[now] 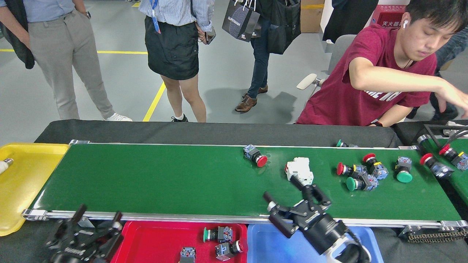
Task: Pick switch part from conveyor to tray
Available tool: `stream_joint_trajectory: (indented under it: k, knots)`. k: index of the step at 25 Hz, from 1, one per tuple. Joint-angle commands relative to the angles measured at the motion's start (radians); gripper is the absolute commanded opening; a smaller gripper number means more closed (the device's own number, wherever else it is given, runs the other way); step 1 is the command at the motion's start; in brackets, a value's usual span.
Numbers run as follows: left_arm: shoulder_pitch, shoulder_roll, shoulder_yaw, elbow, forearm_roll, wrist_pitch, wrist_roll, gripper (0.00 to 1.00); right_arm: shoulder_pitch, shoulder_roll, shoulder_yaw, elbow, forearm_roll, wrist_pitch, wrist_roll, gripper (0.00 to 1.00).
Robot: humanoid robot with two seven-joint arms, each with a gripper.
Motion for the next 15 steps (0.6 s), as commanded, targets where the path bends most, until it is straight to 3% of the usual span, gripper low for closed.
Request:
stream_joint_trajectory:
  k: [1,7,11,15]
  knots:
    - [-0.056,-0.043,-0.078,-0.006,-0.044,0.057,-0.069,1.0,0.002,-0.016,-0.044,-0.007,-0.001,0.092,-0.014,0.97]
    - [-0.137,-0.23,-0.131,0.077,-0.216,0.129,-0.169,1.0,0.165,-0.044,-0.049,-0.022,0.007,0.135,-0.112,0.97]
    - [-0.186,-0.254,-0.134,0.157,-0.27,0.183,-0.17,1.0,0.248,-0.045,-0.023,-0.062,0.016,0.106,-0.138,0.97]
    - [-0.301,-0.262,-0.134,0.305,-0.27,0.236,-0.17,1.0,0.228,-0.041,-0.016,-0.056,0.02,0.112,-0.138,0.97]
